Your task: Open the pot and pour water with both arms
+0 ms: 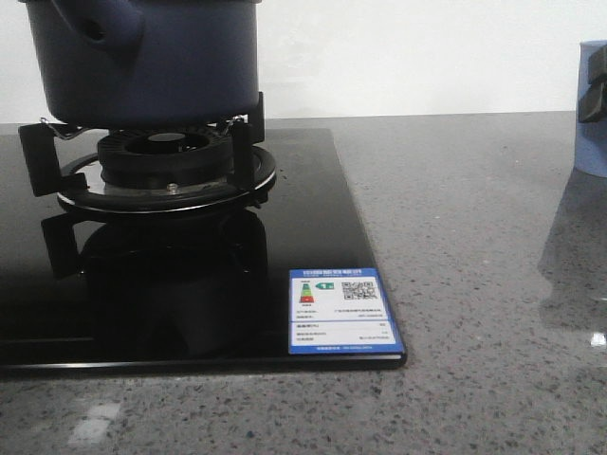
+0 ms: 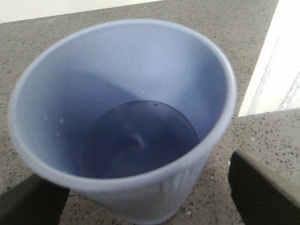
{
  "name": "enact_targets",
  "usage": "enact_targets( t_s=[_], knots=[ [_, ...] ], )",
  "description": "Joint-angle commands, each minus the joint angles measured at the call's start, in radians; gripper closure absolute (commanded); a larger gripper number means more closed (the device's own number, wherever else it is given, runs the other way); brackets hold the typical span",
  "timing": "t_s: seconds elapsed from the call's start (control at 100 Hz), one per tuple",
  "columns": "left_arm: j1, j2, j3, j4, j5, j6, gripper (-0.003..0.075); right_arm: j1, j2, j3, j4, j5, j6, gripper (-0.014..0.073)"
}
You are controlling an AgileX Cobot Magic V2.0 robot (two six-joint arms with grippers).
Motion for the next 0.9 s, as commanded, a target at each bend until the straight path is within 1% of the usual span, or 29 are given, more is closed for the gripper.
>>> enact_targets(
  t_s=[0.0, 0.13, 0.34, 0.66, 0.71, 0.78, 0.89],
  knots=[
    [0.003, -0.022, -0.037, -0.003, -0.11, -0.003, 0.0363, -0.005, -0.003, -0.031, -0.012, -0.108, -0.002, -0.0021],
    [0.003, -0.022, -0.037, -0.003, -0.111, -0.003, 0.0363, -0.005, 0.009, -0.031, -0.016, -0.155, -0.002, -0.0021],
    [0.003, -0.019, -0.037, -0.003, -0.114, -0.003, 0.0363, 0.008, 0.014, -0.031, -0.087, -0.197, -0.002, -0.0021],
    [0.003, -0.008, -0.037, -0.003, -0.122, -0.003, 0.0363, 0.011, 0.053, -0.031, -0.087, -0.236, 0.003, -0.0016],
    [0.003, -0.008, -0.037, -0.003, -0.122, -0.003, 0.0363, 0.011, 0.053, -0.031, -0.087, -0.247, 0.003, 0.0001],
    [0.003, -0.008, -0.037, -0.003, -0.123, -0.003, 0.0363, 0.011, 0.053, -0.031, -0.087, -0.249, 0.003, 0.0053],
    [0.003, -0.008, -0.037, -0.003, -0.126, -0.003, 0.0363, 0.011, 0.053, -0.031, -0.087, -0.249, 0.003, 0.0184]
  ],
)
